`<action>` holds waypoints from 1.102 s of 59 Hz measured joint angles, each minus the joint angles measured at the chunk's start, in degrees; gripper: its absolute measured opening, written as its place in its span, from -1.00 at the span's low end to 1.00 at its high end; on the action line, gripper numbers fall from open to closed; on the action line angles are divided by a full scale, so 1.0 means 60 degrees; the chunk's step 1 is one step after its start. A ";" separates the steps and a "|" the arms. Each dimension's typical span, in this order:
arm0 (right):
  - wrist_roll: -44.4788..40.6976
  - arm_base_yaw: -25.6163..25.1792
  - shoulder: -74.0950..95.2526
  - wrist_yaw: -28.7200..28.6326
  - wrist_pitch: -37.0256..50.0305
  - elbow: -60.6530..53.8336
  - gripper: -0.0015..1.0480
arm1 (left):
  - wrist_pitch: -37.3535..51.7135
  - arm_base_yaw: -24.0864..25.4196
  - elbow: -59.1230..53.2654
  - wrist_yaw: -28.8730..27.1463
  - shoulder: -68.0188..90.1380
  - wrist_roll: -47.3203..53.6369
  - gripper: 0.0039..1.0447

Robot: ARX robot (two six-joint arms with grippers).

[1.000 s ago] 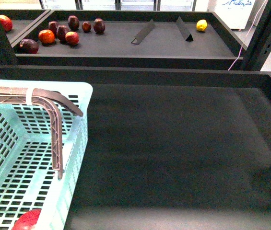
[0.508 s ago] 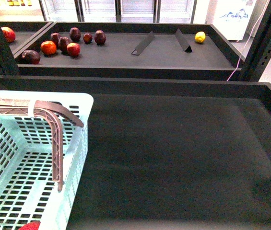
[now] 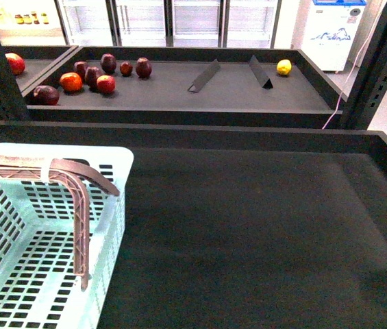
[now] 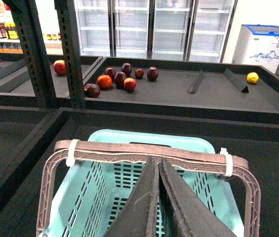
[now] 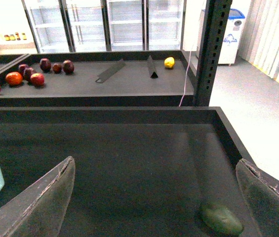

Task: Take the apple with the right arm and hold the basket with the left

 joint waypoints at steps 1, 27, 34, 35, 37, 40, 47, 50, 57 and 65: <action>0.0000 0.0000 0.0000 0.0000 0.0000 0.0000 0.83 | -0.0047 0.0000 0.0000 0.0000 -0.0047 0.0000 -0.94; 0.0000 0.0004 0.0000 0.0004 0.0000 0.0000 0.83 | -0.1880 0.0000 -0.0004 0.0000 -0.1923 0.0004 -0.94; 0.0000 0.0000 0.0000 0.0000 0.0000 0.0000 0.83 | -0.2193 0.0000 0.0000 0.0000 -0.2233 0.0004 -0.94; 0.0000 0.0000 0.0000 0.0000 0.0000 0.0000 0.83 | -0.2237 0.0000 -0.0004 0.0000 -0.2280 0.0004 -0.94; 0.0000 0.0004 0.0000 0.0000 0.0000 0.0000 0.83 | -0.2302 0.0000 0.0000 0.0000 -0.2342 0.0004 -0.94; 0.0000 0.0000 0.0000 0.0000 0.0000 0.0000 0.83 | -0.2969 0.0000 0.0000 0.0000 -0.2834 0.0004 -0.94; 0.0000 0.0004 0.0000 0.0004 0.0000 0.0000 0.83 | -0.3982 0.0000 0.0000 0.0000 -0.3942 0.0004 -0.94; 0.0000 0.0004 0.0000 0.0000 0.0000 0.0000 0.83 | -0.4007 0.0000 0.0000 -0.0004 -0.3982 0.0007 -0.94; 0.0000 0.0000 0.0000 0.0000 0.0000 0.0000 0.83 | -0.4025 0.0000 0.0000 0.0000 -0.4011 0.0007 -0.94; 0.0000 0.0004 0.0000 0.0004 0.0000 0.0000 0.83 | -0.4025 0.0000 0.0000 0.0000 -0.4014 0.0007 -0.94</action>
